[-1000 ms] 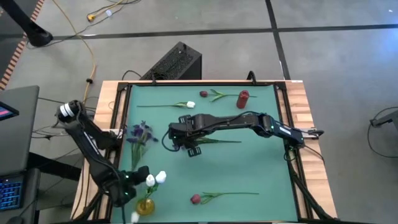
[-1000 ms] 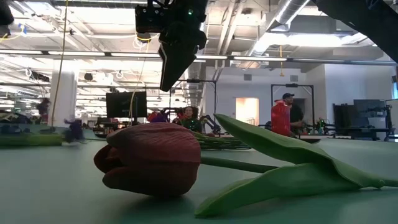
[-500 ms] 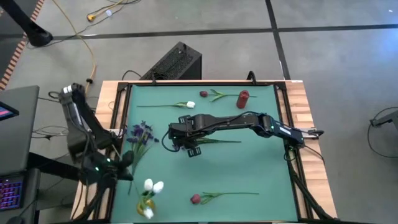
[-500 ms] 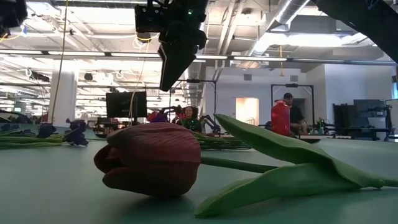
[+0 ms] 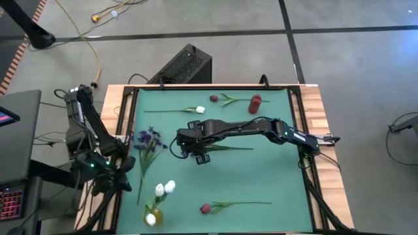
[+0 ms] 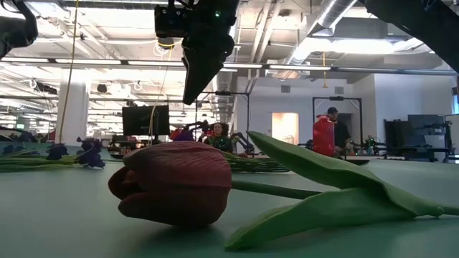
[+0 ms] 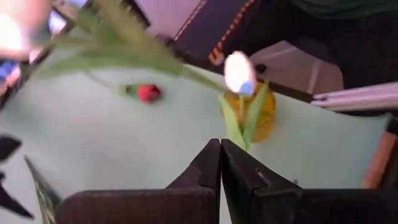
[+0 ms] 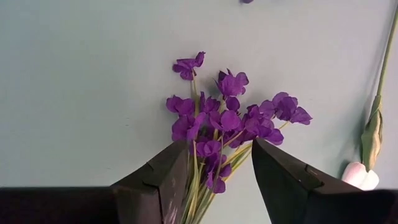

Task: Sort flowers into vase by color
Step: Put the white tulip into the yellow vase

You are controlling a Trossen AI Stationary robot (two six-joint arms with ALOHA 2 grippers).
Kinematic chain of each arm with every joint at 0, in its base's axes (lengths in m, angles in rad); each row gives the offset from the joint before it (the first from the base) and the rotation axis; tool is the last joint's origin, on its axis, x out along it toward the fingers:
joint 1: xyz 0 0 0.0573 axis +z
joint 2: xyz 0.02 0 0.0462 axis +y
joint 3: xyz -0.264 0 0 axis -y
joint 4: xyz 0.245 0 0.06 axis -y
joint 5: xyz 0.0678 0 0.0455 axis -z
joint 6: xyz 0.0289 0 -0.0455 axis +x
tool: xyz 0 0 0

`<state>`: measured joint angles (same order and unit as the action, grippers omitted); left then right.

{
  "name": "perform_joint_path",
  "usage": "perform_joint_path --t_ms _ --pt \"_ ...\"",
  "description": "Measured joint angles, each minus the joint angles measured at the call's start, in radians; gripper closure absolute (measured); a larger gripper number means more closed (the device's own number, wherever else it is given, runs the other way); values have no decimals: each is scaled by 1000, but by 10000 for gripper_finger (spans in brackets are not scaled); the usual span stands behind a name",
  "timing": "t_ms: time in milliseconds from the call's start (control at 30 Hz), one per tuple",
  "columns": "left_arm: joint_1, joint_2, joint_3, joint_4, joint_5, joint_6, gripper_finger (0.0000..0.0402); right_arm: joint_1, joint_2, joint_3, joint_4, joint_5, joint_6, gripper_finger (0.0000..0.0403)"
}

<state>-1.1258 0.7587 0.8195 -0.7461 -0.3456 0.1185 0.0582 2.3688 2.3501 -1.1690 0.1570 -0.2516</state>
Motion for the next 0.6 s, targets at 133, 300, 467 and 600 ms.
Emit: perform_joint_path --t_ms 133,300,467,600 --pt "21 32 -64 68 -18 -121 401 0 0 0 0 0 16 198" --pt "34 85 -131 66 -26 -236 395 -2 0 0 5 0 16 198" --pt "44 114 -168 71 -33 -383 354 -2 0 0 5 0 16 198" --pt "44 153 -217 121 -17 -442 300 -2 0 0 5 0 16 198"
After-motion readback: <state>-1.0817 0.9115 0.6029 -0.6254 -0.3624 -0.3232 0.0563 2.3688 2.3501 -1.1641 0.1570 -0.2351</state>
